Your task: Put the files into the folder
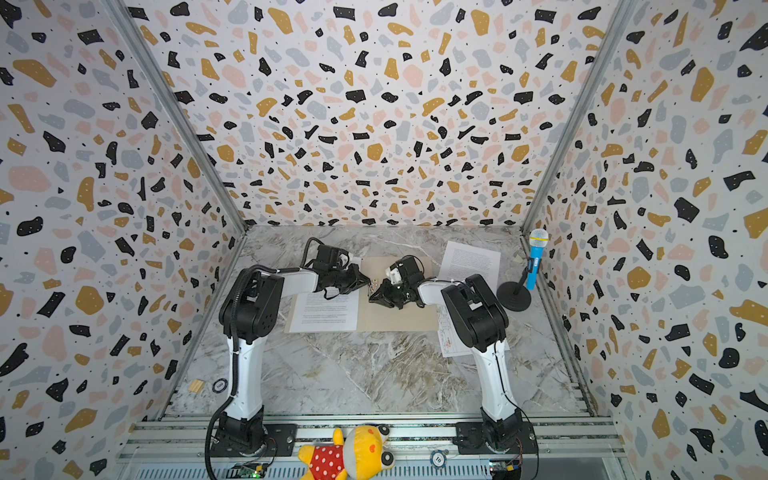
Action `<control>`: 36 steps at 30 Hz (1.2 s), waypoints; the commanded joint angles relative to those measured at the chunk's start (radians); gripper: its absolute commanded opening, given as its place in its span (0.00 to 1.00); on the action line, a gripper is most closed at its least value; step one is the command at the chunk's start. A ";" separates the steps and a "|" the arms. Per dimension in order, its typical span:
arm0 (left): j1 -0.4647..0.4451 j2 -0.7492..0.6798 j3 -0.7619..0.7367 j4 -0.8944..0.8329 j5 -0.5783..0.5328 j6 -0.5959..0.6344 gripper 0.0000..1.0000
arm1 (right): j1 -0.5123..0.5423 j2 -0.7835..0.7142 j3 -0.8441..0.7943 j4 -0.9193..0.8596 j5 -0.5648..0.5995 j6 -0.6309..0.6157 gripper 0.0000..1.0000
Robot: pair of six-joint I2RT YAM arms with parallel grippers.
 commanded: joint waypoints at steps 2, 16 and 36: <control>0.012 -0.024 -0.038 -0.033 -0.029 -0.001 0.07 | 0.004 0.007 0.028 0.010 0.005 0.014 0.16; 0.018 -0.030 -0.060 -0.012 -0.027 -0.010 0.07 | 0.007 0.024 0.034 0.010 -0.015 0.018 0.07; 0.028 -0.023 -0.080 0.016 -0.016 -0.032 0.07 | 0.012 0.043 -0.011 -0.071 0.011 -0.073 0.00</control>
